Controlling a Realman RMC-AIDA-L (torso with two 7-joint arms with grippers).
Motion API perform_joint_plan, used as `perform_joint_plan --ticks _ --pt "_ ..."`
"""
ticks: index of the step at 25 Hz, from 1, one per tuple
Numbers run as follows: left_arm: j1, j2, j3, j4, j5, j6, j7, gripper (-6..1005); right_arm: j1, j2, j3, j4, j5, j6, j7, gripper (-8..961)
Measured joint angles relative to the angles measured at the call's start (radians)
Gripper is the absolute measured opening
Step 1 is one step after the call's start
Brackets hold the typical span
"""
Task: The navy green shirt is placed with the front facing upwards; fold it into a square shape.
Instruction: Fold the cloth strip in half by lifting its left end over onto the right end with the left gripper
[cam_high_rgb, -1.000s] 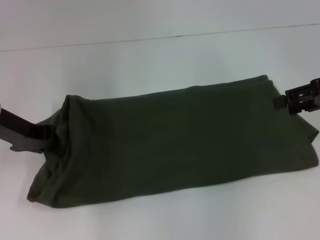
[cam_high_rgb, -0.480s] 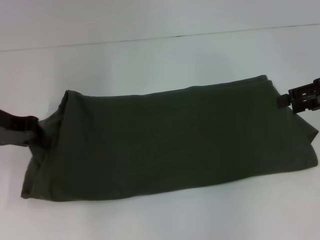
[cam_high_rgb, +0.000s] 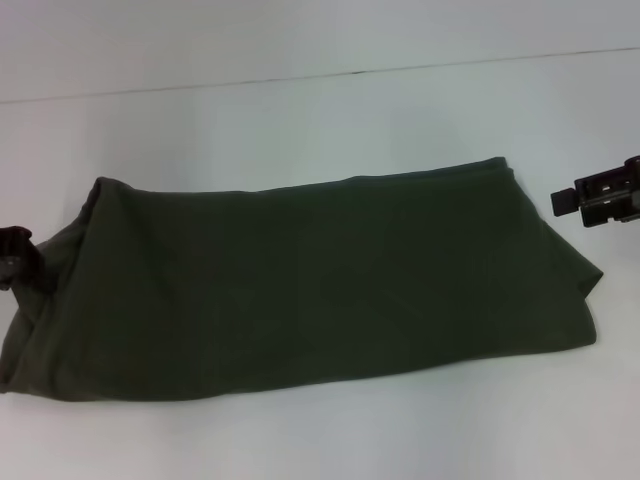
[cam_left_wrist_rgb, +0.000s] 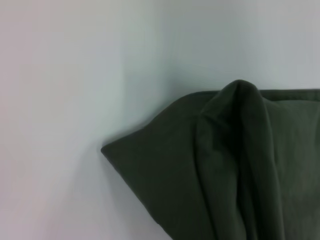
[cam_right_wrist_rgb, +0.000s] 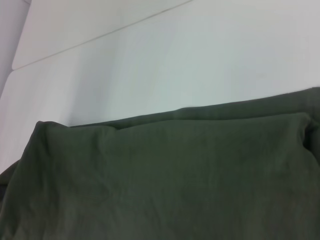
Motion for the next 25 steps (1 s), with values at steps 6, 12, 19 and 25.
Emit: perform_joint_plan --ticks 6,12,19,25 --pt "0.003 -0.007 0.008 -0.026 0.001 0.022 0.0 42 0.005 0.002 -0.003 0.0 0.0 0.001 0.002 731" --pt "0.014 -0.009 0.001 -0.076 0.001 0.057 -0.005 43 0.005 -0.001 -0.001 0.016 0.0 0.007 -0.005 731" --pt "0.022 -0.007 -0.001 -0.105 0.051 0.056 -0.032 43 0.007 -0.002 0.0 0.023 -0.001 0.012 -0.008 733" --pt "0.021 -0.008 -0.03 -0.098 -0.136 0.136 0.046 43 0.012 -0.001 -0.005 0.023 0.001 0.014 -0.008 732"
